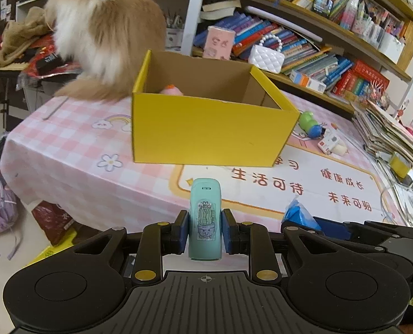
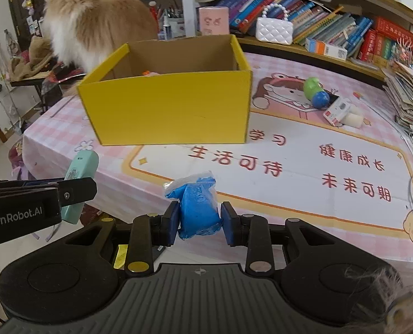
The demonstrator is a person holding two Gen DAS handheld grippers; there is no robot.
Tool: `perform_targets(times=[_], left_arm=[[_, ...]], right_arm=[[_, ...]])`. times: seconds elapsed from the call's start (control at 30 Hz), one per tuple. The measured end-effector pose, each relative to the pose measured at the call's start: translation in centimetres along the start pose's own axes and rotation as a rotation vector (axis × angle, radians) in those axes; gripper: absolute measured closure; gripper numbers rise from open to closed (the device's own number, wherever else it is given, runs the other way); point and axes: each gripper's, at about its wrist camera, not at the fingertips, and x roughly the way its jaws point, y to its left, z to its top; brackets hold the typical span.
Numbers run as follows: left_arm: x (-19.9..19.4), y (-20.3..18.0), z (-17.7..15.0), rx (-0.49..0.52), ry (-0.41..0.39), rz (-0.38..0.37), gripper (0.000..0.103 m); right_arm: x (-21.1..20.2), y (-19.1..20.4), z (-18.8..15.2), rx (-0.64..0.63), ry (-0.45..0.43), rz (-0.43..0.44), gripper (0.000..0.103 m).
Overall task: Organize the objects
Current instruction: 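Carry the blue plush with the right tool while the left tool carries the stapler to the box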
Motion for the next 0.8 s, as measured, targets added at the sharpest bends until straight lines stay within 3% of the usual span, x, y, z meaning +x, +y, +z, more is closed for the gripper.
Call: perform_targets(times=[0.8], left_arm=[[-1.3, 1.8, 1.5, 0.005, -0.08, -0.054, 0.08]], right_arm=[[-0.9, 2.2, 1.4, -0.038, -0.057, -0.061, 0.073]])
